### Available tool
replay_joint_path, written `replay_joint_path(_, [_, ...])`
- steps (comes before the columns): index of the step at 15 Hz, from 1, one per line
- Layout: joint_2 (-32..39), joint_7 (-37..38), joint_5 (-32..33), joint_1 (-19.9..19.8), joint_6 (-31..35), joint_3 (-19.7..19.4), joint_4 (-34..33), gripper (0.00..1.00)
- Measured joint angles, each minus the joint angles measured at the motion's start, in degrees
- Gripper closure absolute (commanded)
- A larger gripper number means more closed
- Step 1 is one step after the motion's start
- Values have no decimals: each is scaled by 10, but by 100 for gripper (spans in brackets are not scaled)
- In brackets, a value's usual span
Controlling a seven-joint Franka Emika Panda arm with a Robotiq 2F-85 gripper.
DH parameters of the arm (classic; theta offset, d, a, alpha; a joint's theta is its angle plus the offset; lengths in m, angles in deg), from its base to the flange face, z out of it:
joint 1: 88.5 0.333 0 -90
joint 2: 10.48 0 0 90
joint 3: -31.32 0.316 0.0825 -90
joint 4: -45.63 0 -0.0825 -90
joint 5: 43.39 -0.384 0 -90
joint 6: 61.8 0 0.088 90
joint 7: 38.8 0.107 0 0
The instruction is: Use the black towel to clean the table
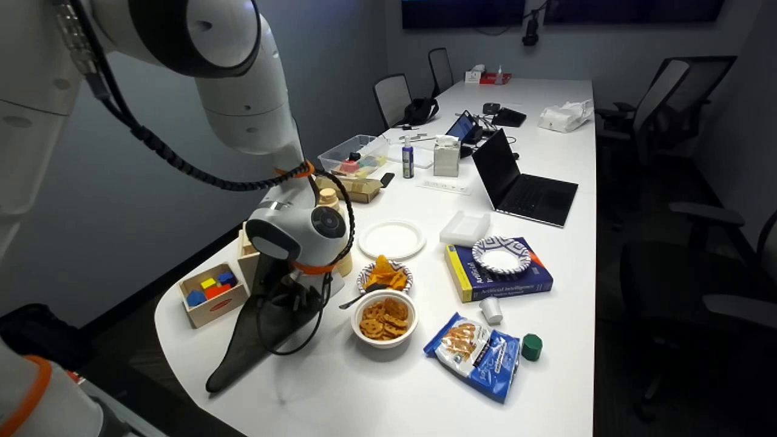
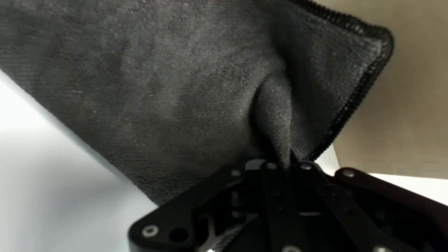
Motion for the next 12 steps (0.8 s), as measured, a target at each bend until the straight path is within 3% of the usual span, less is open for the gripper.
replay_joint_path(6, [-13,46,-32,-11,-3,3,75,99])
replay_joint_path(12, [-26,94,-87,-23,52,-16,90,99])
